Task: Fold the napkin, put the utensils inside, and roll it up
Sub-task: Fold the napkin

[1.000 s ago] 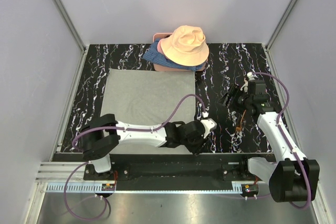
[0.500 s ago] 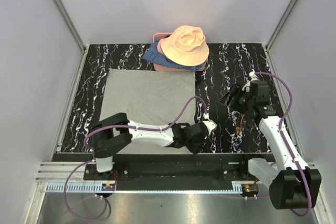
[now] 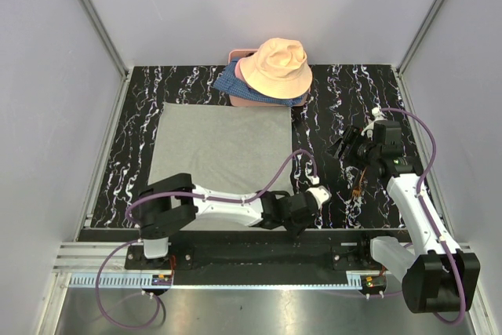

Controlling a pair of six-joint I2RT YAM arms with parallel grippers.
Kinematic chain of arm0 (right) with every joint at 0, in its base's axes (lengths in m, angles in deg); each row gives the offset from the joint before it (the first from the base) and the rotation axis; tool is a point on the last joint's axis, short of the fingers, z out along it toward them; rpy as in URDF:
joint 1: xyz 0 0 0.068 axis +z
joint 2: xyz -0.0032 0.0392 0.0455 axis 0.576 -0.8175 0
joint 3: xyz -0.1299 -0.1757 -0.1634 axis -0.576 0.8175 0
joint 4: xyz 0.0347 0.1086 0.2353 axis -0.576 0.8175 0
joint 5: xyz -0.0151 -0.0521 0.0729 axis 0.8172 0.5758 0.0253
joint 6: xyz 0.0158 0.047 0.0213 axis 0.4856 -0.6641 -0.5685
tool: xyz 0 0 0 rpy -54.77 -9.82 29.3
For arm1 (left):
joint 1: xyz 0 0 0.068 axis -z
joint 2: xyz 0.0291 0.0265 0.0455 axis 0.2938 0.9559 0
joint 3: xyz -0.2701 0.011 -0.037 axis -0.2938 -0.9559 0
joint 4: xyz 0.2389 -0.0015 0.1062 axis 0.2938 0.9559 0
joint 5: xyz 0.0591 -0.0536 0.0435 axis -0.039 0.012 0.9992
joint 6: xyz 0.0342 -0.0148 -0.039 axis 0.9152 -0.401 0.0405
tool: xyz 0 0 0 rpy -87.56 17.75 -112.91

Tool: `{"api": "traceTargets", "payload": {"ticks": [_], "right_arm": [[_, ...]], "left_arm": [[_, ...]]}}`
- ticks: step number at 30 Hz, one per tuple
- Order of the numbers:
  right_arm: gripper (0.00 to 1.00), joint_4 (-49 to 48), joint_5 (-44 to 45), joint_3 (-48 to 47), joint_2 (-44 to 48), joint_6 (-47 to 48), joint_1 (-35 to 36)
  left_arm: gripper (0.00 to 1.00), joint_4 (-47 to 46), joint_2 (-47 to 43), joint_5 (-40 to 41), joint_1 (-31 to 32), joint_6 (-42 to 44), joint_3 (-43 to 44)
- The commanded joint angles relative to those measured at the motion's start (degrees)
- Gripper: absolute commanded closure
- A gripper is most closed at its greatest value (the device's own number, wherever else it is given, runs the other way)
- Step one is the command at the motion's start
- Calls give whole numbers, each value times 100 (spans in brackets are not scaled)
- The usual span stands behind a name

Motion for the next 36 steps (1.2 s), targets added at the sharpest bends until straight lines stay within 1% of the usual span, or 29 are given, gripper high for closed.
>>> {"api": "traceTargets", "payload": {"ticks": [1, 4, 9, 11, 14, 19, 20, 21, 23, 24, 25, 27, 30, 33, 34, 36], "right_arm": [[30, 46, -138, -112, 4, 34, -13], [29, 46, -173, -120, -31, 34, -13], [30, 55, -156, -120, 30, 51, -13], [29, 55, -156, -129, 39, 60, -13], [29, 46, -156, -129, 30, 60, -13], [29, 72, -182, -182, 30, 69, -22], [29, 72, -174, -191, 30, 78, -13], [29, 72, -173, -199, 48, 78, -22], [29, 90, -165, -208, 39, 78, -13], [29, 81, -165, -226, 48, 69, -13], [29, 90, -165, -226, 39, 78, -22], [29, 116, -165, -217, 56, 78, -22], [29, 116, -138, -200, 65, 95, -13], [29, 116, -130, -200, 48, 104, -22], [29, 116, -130, -200, 39, 95, -22], [29, 134, -130, -217, 39, 104, -13]], "left_arm": [[63, -17, 170, 292, 64, 25, 259], [63, 124, 364, 257, 64, 43, 426], [64, 256, 417, 362, 55, -1, 523], [66, 300, 400, 485, 56, -80, 488], [72, 361, 408, 599, 64, -150, 462], [76, 432, 417, 722, 117, -221, 365], [78, 406, 426, 740, 126, -221, 330], [84, 423, 435, 740, 126, -229, 312], [90, 432, 479, 723, 135, -221, 321], [97, 423, 496, 705, 143, -203, 330], [100, 432, 505, 696, 143, -194, 339], [100, 414, 479, 714, 161, -168, 339], [100, 379, 225, 924, 179, -159, 251], [100, 213, -390, 1240, 161, -256, 14], [100, 195, -739, 1311, 126, -291, -48], [100, 168, -1058, 1530, 73, -300, -206]]}}
